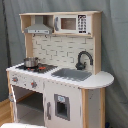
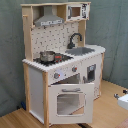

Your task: Play with the kitchen

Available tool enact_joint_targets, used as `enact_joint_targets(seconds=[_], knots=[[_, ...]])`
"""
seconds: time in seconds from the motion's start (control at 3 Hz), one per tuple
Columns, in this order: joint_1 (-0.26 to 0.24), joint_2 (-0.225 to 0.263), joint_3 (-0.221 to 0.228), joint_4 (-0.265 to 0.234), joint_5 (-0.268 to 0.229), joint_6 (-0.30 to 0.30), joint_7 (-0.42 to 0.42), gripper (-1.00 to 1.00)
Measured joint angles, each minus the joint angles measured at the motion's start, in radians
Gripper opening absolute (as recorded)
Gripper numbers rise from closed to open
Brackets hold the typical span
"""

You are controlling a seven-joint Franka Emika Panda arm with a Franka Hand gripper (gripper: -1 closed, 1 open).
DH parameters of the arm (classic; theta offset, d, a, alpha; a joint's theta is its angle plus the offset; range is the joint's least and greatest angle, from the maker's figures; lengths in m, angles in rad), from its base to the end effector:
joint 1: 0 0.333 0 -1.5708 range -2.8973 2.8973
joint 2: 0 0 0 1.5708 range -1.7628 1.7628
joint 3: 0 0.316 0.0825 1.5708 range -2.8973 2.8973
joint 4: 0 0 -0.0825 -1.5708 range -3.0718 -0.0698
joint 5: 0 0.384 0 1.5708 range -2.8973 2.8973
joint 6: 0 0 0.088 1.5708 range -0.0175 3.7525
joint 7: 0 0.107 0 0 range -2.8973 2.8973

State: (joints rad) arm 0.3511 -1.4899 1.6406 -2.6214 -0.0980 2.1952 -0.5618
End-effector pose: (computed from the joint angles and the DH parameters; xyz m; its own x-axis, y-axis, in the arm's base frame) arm -0.0297 0.3941 0.3011 0.0709 0.7514 -0.6560 0.0167 0.6567 0.7540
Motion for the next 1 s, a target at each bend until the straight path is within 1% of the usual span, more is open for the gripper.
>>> enact_joint_targets(seconds=[0.33, 0.67, 1.0], knots=[[-0.092, 0.003, 0.003, 0.053, 0.000, 0.000, 0.037, 1.00], [-0.182, 0.001, 0.001, 0.102, -0.001, 0.042, 0.043, 1.00], [-0.258, -0.007, -0.027, 0.156, -0.012, 0.081, 0.068, 1.00]])
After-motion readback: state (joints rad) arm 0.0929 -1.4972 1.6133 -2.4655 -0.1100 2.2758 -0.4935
